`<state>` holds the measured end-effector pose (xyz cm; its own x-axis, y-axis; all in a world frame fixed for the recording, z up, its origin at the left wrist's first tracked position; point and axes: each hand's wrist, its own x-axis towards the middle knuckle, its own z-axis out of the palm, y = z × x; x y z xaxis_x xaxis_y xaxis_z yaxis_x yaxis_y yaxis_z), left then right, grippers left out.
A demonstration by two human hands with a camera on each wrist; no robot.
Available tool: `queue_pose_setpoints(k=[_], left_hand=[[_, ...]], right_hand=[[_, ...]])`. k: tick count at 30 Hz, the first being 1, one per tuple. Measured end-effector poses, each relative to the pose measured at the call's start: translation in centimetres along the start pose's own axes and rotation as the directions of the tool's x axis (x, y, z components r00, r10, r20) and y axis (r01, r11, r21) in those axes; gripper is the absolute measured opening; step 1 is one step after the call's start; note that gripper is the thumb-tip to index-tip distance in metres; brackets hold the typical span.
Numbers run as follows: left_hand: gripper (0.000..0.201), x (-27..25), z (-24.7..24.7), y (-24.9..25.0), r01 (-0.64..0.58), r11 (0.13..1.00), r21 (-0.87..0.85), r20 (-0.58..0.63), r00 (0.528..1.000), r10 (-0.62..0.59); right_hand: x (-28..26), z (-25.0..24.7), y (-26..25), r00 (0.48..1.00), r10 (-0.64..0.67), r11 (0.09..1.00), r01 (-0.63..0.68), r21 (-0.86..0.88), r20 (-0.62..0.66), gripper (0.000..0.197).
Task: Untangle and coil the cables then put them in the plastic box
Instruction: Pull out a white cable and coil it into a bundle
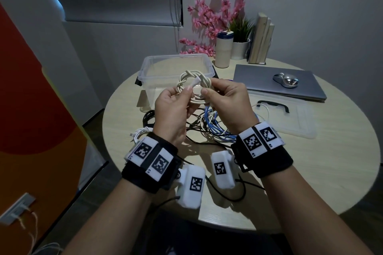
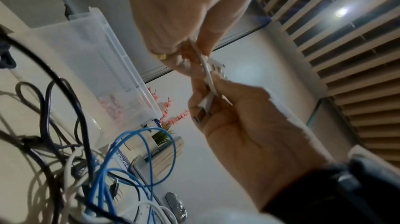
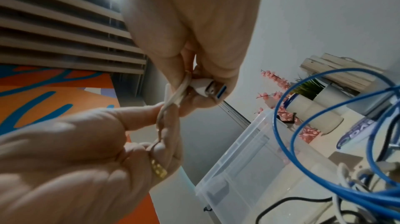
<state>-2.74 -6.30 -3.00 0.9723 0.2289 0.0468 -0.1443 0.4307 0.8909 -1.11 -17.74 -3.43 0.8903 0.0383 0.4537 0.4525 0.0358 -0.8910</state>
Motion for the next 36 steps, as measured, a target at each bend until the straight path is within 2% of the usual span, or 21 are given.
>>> queue_pose_setpoints(k=[4,6,9,12,14,18,22,24,29,32,36], left_hand=[[0.009,0.9,-0.5,0.7,0.095,0.982,0.163,0.065,0.992,-0.107],[0.011,1.0,-0.7,1.1,0.153,0.980,0.123,0.094,0.982,-0.165],[0.014,0.8,-0.5,1.5,0.205,0.978,-0.034,0.128,0.971,-0.199],[0.011,0.8,-0.4,1.5,0.185,0.981,-0.054,0.129,0.976,-0.177],[0.021,0.8,-0.3,1.5,0.171,0.984,-0.042,0.116,0.979,-0.165],[0.029,0.7,-0.4,1.3,0.103,0.991,0.087,0.091,0.990,-0.111],[0.012,0.4,-0.8,1.5,0.079,0.983,0.167,0.125,0.987,-0.101],[0.010,0.3,-0.9,1.7,0.072,0.978,0.194,0.154,0.983,-0.102],[0.012,0.3,-1.3,1.3,0.082,0.980,0.181,0.183,0.976,-0.116],[0.023,0.8,-1.4,0.8,0.127,0.980,0.152,0.110,0.983,-0.144],[0.016,1.0,-1.2,0.5,0.085,0.972,0.220,0.049,0.994,-0.098]], right_hand=[[-0.1,-0.3,0.2,0.998,0.048,0.996,-0.045,0.071,-0.039,0.023],[-0.1,-0.3,-0.1,0.998,0.054,0.995,-0.051,0.090,-0.024,0.022],[0.0,-0.3,-0.4,0.997,0.075,0.989,-0.075,0.128,0.000,0.021],[0.1,-0.4,-0.5,0.992,0.129,0.980,-0.126,0.154,-0.008,0.017],[0.1,-0.4,-0.5,0.986,0.169,0.972,-0.165,0.169,-0.007,0.015],[-0.1,-0.3,-0.3,0.976,0.216,0.963,-0.210,0.168,-0.013,0.011],[-0.2,-0.2,-0.9,0.963,0.264,0.940,-0.268,0.212,0.050,0.012],[-0.2,-0.3,-1.1,0.958,0.275,0.933,-0.286,0.220,0.082,0.013],[-0.2,-0.4,-1.3,0.954,0.278,0.927,-0.297,0.229,0.113,0.011],[-0.2,-0.2,-1.1,0.964,0.258,0.952,-0.264,0.156,0.058,0.011],[0.0,0.0,-1.0,0.982,0.189,0.981,-0.188,0.044,-0.009,0.011]])
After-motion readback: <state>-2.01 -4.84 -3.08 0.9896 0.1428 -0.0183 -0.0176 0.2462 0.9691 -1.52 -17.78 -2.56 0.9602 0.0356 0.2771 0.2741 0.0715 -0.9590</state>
